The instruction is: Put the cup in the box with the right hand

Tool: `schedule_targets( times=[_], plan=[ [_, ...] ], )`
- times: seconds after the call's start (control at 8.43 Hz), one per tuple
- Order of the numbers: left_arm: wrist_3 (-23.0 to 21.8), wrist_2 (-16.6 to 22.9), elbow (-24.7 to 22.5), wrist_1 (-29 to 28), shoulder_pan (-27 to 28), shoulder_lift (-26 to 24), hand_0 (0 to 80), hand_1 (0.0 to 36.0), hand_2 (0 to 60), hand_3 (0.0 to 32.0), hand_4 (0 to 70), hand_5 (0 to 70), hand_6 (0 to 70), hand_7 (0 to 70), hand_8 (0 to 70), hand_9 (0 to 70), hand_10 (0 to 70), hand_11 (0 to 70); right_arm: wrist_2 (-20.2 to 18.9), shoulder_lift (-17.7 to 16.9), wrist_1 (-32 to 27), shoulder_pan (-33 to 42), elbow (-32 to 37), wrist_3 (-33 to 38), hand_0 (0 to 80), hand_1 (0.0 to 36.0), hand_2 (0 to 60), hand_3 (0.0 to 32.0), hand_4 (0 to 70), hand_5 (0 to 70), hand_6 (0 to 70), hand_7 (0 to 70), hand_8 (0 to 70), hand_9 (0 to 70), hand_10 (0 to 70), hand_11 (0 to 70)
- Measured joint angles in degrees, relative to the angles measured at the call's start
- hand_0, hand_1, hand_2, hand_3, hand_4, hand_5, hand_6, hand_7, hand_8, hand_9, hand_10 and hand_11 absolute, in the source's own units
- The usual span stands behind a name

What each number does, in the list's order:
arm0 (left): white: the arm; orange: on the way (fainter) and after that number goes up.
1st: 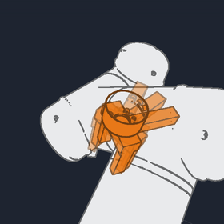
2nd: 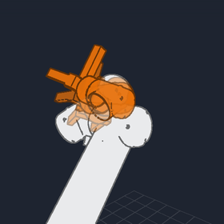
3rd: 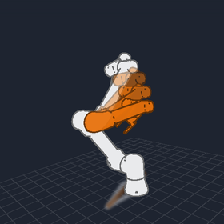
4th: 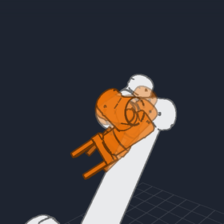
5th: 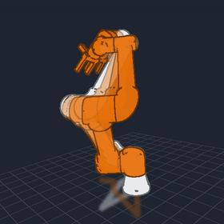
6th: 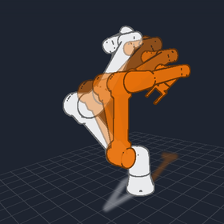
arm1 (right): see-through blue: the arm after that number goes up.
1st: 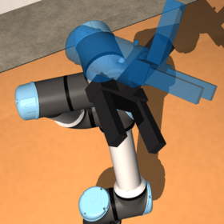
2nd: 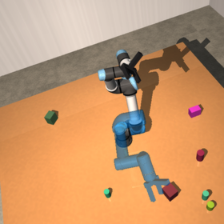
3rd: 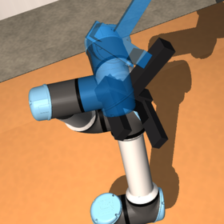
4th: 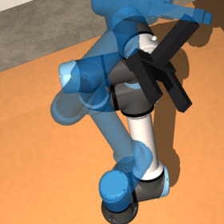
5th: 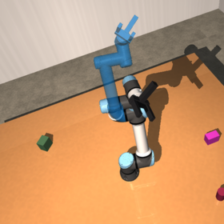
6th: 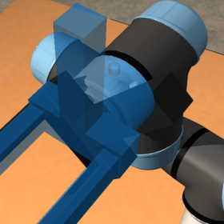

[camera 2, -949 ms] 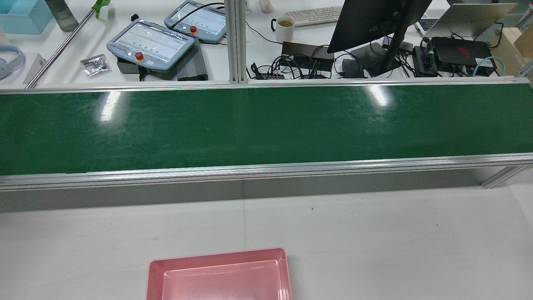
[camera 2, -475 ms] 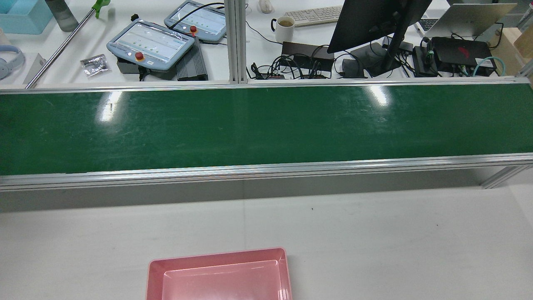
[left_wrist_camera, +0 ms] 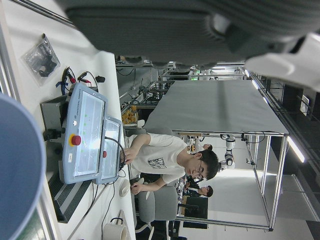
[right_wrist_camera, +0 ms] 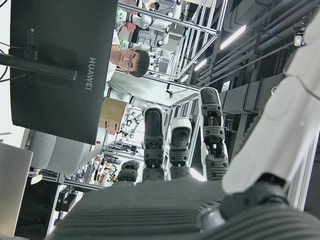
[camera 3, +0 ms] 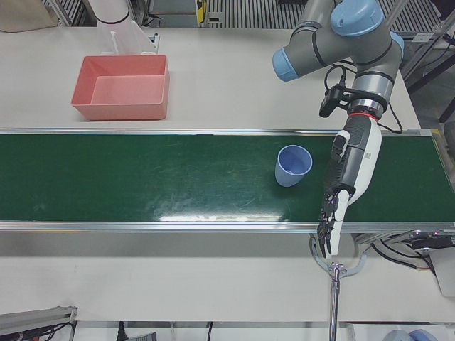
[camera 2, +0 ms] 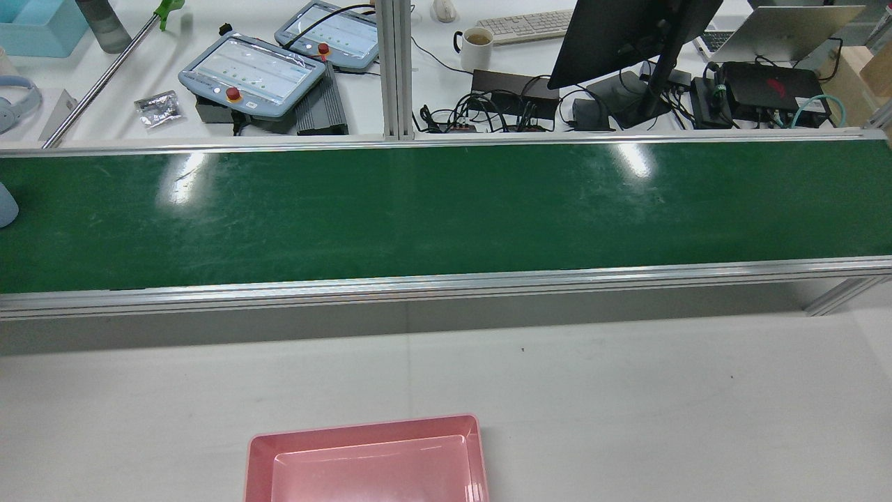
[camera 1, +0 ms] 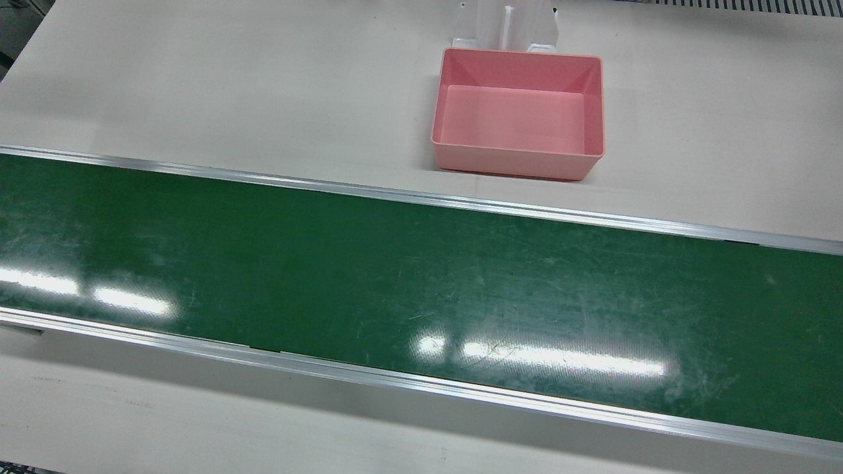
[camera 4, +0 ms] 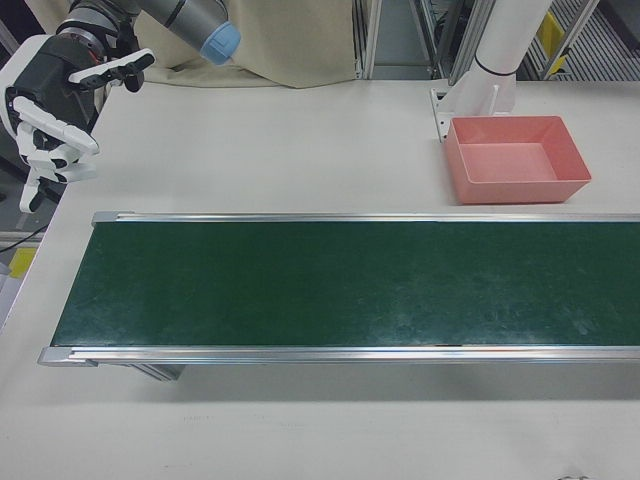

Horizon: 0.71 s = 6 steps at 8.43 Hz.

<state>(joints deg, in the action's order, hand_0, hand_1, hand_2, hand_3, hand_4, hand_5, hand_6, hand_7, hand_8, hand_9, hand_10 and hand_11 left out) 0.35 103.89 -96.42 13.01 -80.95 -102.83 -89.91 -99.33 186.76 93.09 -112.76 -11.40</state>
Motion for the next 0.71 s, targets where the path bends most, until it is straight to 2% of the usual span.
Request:
schedule_targets(
  times=[0.24,0.47,0.71],
  plan=[
    [0.0,0.0,0.0,0.0,0.0,0.0,0.0,0.0,0.0,0.0,0.0,0.0,0.0,0.0,0.0,0.0,0.0,0.0,0.03,0.81,0.06,-0.27,-0.18,-0.13,50.9,1.9,0.0,0.0,34.2,4.9,25.8,70.0,24.9,48.4,5.6,8.8],
    [0.0,0.0,0.0,0.0,0.0,0.0,0.0,0.0,0.0,0.0,0.0,0.0,0.0,0.0,0.0,0.0,0.0,0.0,0.01,0.74,0.06,0.06,-0.34,-0.13,51.0,1.9,0.0,0.0,30.3,5.0,24.4,70.0,24.0,47.7,5.2,8.3],
    [0.0,0.0,0.0,0.0,0.0,0.0,0.0,0.0,0.0,0.0,0.0,0.0,0.0,0.0,0.0,0.0,0.0,0.0,0.0,0.45,0.04,0.12,-0.64,-0.09,51.0,1.9,0.0,0.0,30.0,5.1,24.6,70.0,24.3,48.0,5.4,8.6]
  ],
)
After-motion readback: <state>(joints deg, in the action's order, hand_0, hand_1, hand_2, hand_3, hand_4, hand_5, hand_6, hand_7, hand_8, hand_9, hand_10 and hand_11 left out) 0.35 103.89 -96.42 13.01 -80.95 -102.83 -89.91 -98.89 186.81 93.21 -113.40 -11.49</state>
